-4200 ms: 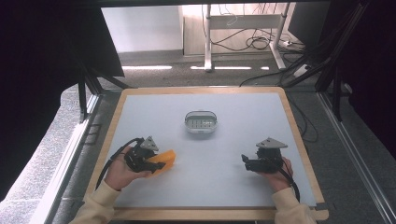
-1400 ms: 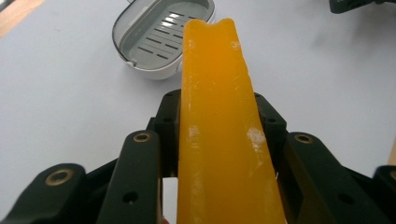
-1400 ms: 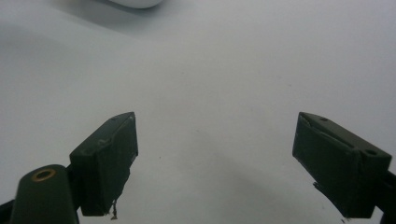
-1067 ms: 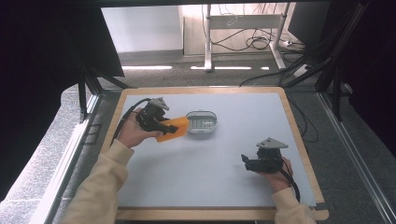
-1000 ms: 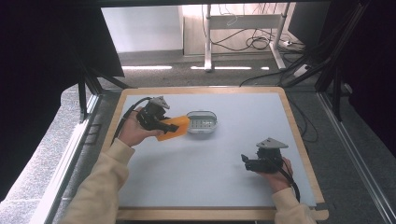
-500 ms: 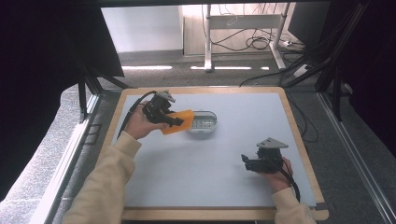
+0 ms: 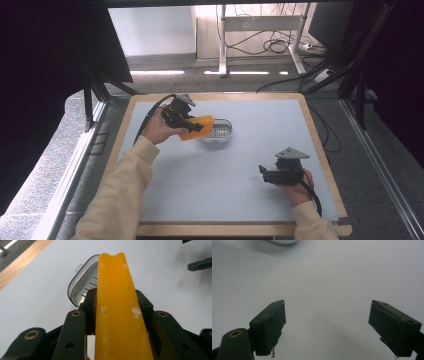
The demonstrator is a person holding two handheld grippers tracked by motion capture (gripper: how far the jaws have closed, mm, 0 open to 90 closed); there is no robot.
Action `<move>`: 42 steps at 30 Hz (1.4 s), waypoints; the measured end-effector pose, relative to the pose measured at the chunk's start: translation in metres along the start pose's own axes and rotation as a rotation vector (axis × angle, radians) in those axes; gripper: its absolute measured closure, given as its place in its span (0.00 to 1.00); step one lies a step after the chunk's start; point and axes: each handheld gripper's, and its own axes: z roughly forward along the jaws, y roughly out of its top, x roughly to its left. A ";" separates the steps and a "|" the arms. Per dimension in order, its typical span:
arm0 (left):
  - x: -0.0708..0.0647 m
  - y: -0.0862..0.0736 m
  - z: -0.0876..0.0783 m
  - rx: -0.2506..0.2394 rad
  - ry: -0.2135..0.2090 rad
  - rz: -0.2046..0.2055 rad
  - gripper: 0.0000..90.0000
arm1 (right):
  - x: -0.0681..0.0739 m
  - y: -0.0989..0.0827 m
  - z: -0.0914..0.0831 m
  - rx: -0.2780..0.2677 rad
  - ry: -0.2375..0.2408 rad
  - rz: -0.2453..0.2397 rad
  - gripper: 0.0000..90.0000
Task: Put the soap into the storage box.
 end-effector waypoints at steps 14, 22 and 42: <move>0.004 0.009 0.012 -0.001 0.000 0.008 0.69 | -0.001 0.000 -0.001 -0.006 -0.003 0.007 0.16; 0.008 0.016 0.023 -0.013 -0.007 0.015 0.69 | -0.001 0.000 -0.001 -0.006 -0.003 0.007 0.16; 0.019 0.027 0.056 0.002 -0.055 0.041 0.69 | -0.002 0.000 0.000 -0.002 0.001 0.006 0.16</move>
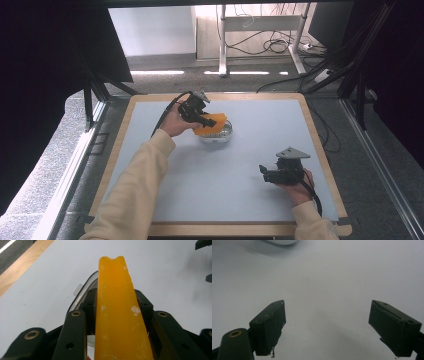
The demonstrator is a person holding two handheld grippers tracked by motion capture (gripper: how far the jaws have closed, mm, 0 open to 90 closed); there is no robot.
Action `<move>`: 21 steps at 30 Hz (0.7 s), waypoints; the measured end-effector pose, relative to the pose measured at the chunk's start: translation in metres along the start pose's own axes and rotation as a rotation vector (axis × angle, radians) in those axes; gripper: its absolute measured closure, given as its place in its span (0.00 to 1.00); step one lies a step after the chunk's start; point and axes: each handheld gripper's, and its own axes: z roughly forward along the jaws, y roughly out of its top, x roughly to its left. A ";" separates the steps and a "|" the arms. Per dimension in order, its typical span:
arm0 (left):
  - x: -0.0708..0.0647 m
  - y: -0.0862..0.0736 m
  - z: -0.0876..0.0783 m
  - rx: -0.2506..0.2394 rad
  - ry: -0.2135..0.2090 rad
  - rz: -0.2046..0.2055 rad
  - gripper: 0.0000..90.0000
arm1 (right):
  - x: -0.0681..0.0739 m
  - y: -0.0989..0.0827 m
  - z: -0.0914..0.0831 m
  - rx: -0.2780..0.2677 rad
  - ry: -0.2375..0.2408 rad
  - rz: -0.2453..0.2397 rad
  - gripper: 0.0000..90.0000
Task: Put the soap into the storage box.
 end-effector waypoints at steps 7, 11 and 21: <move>0.003 0.007 0.017 -0.004 -0.023 -0.008 0.69 | -0.001 0.000 0.000 -0.004 0.001 0.002 0.16; 0.005 0.006 0.025 0.011 -0.033 -0.010 0.69 | -0.001 -0.001 0.000 0.001 0.004 0.000 0.16; 0.012 0.002 0.032 0.041 -0.029 -0.010 0.69 | 0.000 -0.001 0.001 0.006 0.005 -0.009 0.16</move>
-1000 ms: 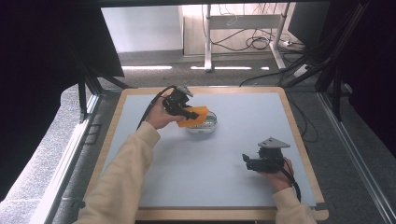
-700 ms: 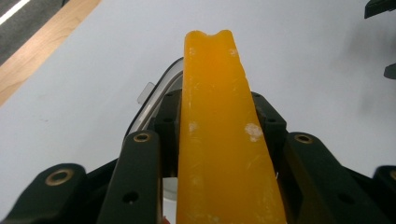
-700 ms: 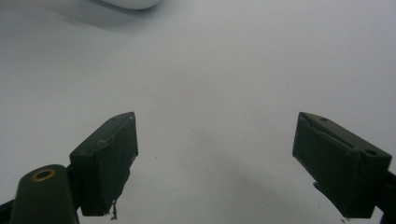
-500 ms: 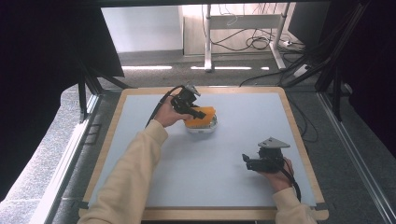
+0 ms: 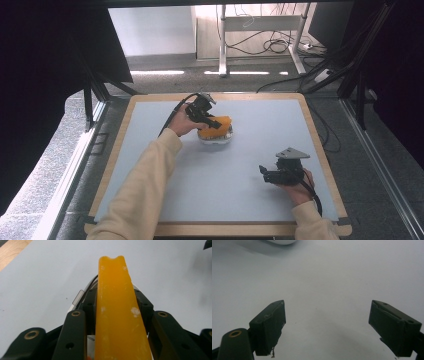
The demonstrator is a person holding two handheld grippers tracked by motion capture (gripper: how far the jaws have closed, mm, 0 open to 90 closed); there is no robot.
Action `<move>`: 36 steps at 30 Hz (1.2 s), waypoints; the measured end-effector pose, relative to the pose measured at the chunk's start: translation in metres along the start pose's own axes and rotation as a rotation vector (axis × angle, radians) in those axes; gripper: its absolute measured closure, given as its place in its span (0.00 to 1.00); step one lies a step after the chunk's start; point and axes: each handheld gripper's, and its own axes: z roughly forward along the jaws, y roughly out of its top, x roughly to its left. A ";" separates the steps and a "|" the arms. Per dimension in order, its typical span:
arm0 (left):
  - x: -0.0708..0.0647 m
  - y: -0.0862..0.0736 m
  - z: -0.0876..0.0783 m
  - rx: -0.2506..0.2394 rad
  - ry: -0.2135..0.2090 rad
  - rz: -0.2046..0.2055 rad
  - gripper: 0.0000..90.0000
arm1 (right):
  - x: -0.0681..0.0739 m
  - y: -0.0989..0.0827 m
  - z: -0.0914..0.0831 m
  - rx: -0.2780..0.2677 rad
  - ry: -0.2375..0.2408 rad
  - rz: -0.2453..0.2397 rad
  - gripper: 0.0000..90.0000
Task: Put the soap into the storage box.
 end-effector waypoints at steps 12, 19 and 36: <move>-0.001 0.001 -0.002 0.003 0.115 0.052 0.60 | 0.003 0.000 0.000 0.007 -0.001 -0.017 0.16; 0.001 0.002 -0.011 -0.029 0.189 0.068 0.43 | 0.003 0.000 0.000 0.007 0.000 -0.018 0.16; -0.017 -0.012 -0.043 -0.085 0.162 0.040 0.28 | 0.004 0.001 0.000 0.006 -0.002 -0.018 0.16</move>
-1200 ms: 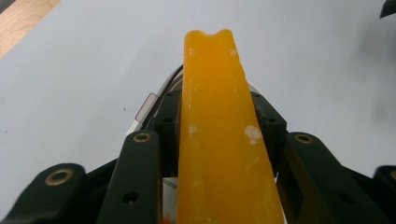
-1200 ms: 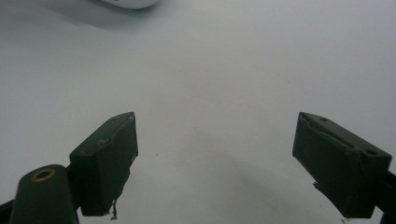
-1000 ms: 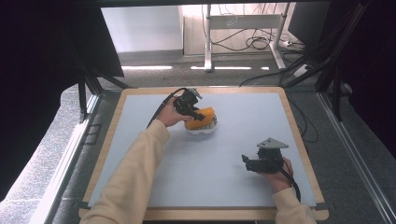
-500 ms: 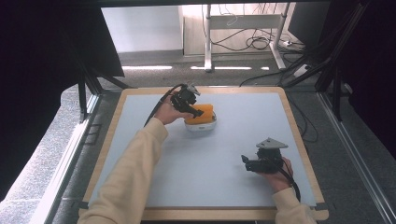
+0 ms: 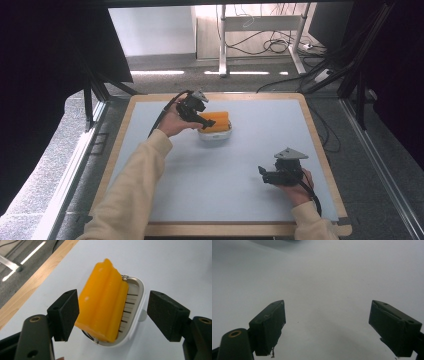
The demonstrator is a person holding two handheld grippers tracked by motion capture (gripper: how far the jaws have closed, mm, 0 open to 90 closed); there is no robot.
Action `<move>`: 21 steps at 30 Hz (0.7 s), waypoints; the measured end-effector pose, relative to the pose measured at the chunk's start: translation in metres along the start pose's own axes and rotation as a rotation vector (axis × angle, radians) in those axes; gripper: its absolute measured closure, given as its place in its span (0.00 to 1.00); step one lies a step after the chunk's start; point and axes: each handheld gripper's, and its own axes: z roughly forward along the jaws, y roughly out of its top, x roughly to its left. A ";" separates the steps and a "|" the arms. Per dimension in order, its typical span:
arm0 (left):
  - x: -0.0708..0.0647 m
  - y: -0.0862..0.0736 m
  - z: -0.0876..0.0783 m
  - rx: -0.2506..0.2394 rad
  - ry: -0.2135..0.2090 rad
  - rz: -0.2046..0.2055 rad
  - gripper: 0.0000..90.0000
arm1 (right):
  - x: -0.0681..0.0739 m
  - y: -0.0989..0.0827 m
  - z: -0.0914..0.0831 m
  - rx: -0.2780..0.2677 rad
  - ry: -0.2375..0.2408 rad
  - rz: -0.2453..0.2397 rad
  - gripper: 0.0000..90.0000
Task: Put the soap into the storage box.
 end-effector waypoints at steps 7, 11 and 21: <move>-0.012 -0.019 -0.022 -0.013 -0.003 -0.006 0.28 | 0.001 0.000 0.000 -0.001 -0.001 -0.004 0.16; -0.018 -0.031 -0.035 -0.028 -0.003 -0.015 0.28 | 0.003 0.001 0.000 -0.002 0.000 -0.008 0.16; -0.043 -0.071 -0.066 -0.055 0.040 -0.077 0.27 | 0.005 0.002 -0.001 -0.002 0.000 -0.012 0.16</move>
